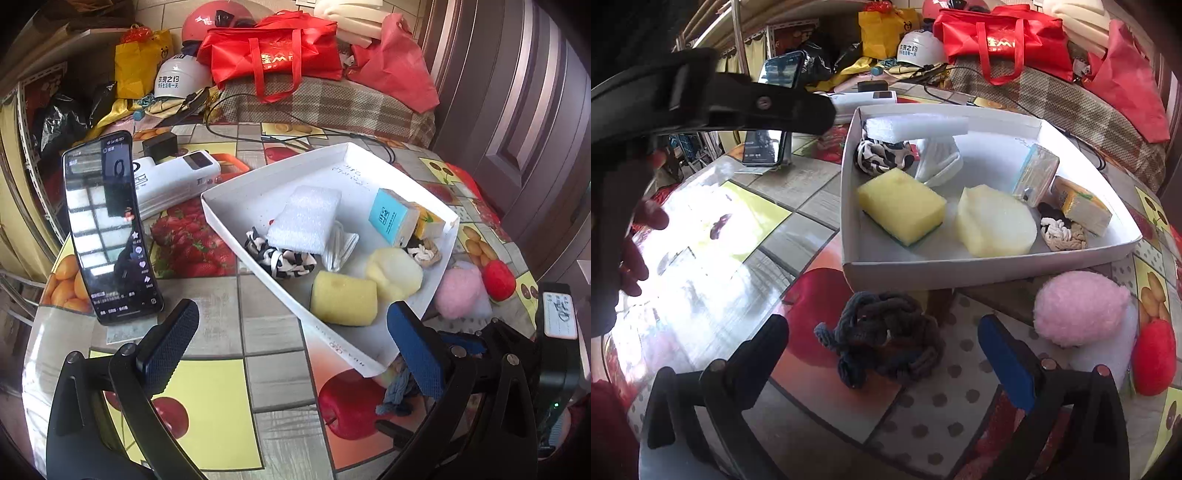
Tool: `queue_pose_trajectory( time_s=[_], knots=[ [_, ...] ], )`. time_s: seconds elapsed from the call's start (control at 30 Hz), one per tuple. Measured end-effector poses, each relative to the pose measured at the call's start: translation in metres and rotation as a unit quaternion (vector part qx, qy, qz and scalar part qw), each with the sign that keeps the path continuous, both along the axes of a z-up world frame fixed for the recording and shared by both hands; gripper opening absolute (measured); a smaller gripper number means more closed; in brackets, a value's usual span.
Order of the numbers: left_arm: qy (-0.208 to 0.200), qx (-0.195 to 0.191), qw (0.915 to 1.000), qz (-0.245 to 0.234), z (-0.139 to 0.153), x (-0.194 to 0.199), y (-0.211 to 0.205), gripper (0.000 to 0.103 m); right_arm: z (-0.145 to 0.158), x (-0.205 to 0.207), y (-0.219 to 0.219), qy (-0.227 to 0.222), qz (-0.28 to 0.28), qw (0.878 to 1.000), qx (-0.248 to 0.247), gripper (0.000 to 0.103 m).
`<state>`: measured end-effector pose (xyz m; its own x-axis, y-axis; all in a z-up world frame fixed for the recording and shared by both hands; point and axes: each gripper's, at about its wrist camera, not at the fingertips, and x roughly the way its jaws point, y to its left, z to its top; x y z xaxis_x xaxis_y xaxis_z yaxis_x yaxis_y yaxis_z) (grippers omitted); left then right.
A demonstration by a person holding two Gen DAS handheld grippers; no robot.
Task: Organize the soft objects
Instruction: 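Grip the dark knotted rope toy with right tool while left tool moves to the pink fluffy ball, then close left tool on the pink fluffy ball while right tool holds the rope toy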
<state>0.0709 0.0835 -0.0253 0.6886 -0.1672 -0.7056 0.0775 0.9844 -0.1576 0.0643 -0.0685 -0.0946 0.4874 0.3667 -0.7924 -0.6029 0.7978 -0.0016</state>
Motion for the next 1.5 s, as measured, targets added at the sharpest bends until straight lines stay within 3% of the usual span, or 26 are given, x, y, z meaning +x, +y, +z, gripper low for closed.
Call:
queue_pose_trajectory(
  time_s=[0.07, 0.1, 0.13, 0.23, 0.3, 0.5, 0.63, 0.77, 0.93, 1.07, 1.17, 1.23, 1.27, 1.37, 1.43, 1.5],
  knots=[
    [0.006, -0.004, 1.0, 0.004, -0.002, -0.004, 0.003, 0.103, -0.003, 0.0, 0.001, 0.005, 0.003, 1.0, 0.0, 0.095],
    [0.008, -0.004, 0.9999, 0.006, -0.002, -0.006, 0.003, 0.103, -0.005, -0.001, 0.001, 0.009, 0.004, 1.0, -0.006, 0.083],
    [0.009, -0.003, 0.9999, 0.006, -0.003, -0.008, 0.003, 0.103, -0.008, -0.004, -0.001, 0.014, 0.006, 1.0, -0.009, 0.062],
    [0.012, -0.004, 0.9999, 0.002, -0.003, -0.01, 0.0, 0.103, -0.008, -0.011, -0.01, 0.014, 0.005, 1.0, -0.006, 0.034],
    [0.015, -0.003, 0.9998, -0.008, -0.003, -0.01, -0.006, 0.103, -0.004, -0.014, -0.022, 0.03, -0.006, 0.999, 0.016, 0.03],
    [0.017, 0.004, 0.9947, -0.101, -0.006, -0.007, -0.048, 0.103, 0.011, -0.031, -0.111, 0.036, -0.131, 0.988, 0.067, 0.03],
    [0.017, 0.013, 0.9823, -0.186, -0.009, -0.003, -0.1, 0.103, 0.018, -0.05, -0.179, 0.034, -0.229, 0.969, 0.09, 0.03],
    [-0.001, 0.024, 0.9713, -0.237, -0.006, 0.007, -0.154, 0.103, 0.026, -0.07, -0.222, 0.02, -0.292, 0.951, 0.103, 0.03],
    [-0.019, 0.021, 0.961, -0.275, -0.003, 0.029, -0.206, 0.102, 0.034, -0.092, -0.247, 0.01, -0.324, 0.94, 0.109, 0.03],
    [-0.028, 0.051, 0.9548, -0.292, -0.009, 0.051, -0.242, 0.102, 0.036, -0.104, -0.262, 0.009, -0.343, 0.932, 0.113, 0.03],
    [-0.004, 0.071, 0.9554, -0.287, -0.023, 0.068, -0.256, 0.102, 0.038, -0.109, -0.271, 0.008, -0.354, 0.928, 0.116, 0.03],
    [0.036, 0.067, 0.9551, -0.287, -0.036, 0.075, -0.258, 0.102, 0.04, -0.111, -0.275, 0.006, -0.359, 0.926, 0.118, 0.03],
    [0.056, 0.06, 0.9529, -0.292, -0.042, 0.075, -0.259, 0.102, 0.041, -0.112, -0.277, 0.004, -0.36, 0.925, 0.12, 0.03],
    [0.049, 0.075, 0.9458, -0.312, -0.046, 0.057, -0.259, 0.102, 0.043, -0.11, -0.28, 0.001, -0.362, 0.923, 0.128, 0.03],
    [0.058, 0.05, 0.9414, -0.328, -0.044, 0.04, -0.253, 0.102, 0.044, -0.105, -0.279, 0.001, -0.361, 0.923, 0.137, 0.03],
    [0.059, 0.027, 0.9314, -0.358, -0.04, 0.013, -0.248, 0.102, 0.047, -0.1, -0.276, -0.001, -0.355, 0.924, 0.143, 0.03]
  ],
)
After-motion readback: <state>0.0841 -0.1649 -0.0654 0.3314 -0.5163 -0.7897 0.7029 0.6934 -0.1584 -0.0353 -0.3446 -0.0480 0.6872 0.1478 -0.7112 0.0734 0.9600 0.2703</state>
